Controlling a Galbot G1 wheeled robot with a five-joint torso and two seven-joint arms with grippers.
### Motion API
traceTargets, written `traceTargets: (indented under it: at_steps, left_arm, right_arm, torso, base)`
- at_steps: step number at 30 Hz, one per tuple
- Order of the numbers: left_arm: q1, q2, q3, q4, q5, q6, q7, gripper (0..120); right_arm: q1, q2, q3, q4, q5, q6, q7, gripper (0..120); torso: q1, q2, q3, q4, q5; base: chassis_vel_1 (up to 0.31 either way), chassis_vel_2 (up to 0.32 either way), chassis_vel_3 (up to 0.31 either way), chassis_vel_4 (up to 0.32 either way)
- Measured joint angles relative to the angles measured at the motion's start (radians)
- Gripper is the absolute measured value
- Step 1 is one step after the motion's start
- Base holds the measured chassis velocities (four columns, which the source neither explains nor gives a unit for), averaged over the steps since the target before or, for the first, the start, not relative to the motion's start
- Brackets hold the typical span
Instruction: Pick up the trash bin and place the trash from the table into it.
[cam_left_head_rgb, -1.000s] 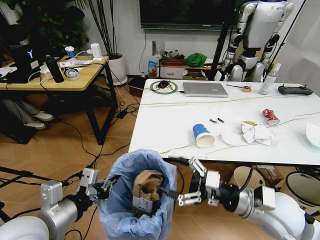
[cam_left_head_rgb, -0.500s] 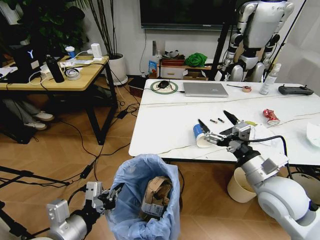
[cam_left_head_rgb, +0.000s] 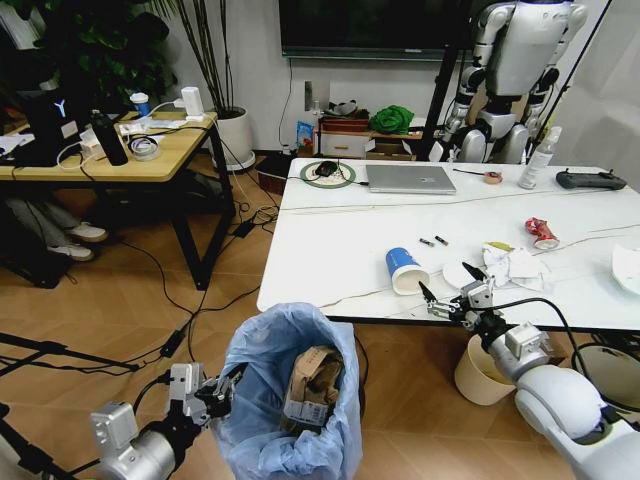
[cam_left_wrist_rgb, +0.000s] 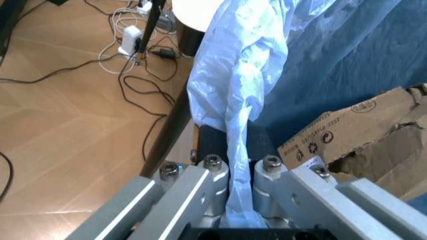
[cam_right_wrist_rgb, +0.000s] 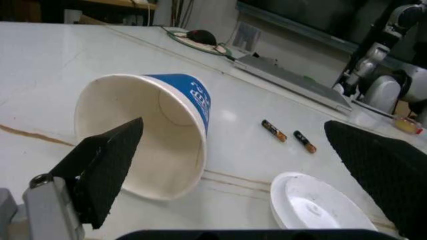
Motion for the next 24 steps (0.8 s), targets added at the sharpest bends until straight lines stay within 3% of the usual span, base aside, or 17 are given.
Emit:
traceTargets:
  at_steps: [5, 11, 24]
  left_arm:
    - [0.000, -0.005, 0.002, 0.000, 0.002, 0.000, 0.000, 0]
    - [-0.001, -0.016, 0.010, 0.007, 0.014, 0.000, 0.001, 0]
    - [-0.005, -0.015, 0.026, 0.015, 0.025, 0.000, 0.004, 0]
  right_arm:
    - [0.075, 0.005, -0.047, -0.052, 0.040, 0.010, -0.020, 93]
    - [0.137, 0.006, -0.078, -0.092, 0.085, 0.026, -0.047, 72]
    - [0.112, 0.010, -0.086, -0.098, 0.095, 0.048, -0.097, 24]
  torso:
    - [0.000, 0.000, 0.000, 0.0000, -0.0002]
    - [0.000, 0.000, 0.000, 0.0002, -0.0001]
    - [0.000, 0.000, 0.000, -0.0001, -0.0001]
  base:
    - [0.000, 0.000, 0.000, 0.000]
    - [0.000, 0.000, 0.000, 0.000]
    - [0.000, 0.000, 0.000, 0.000]
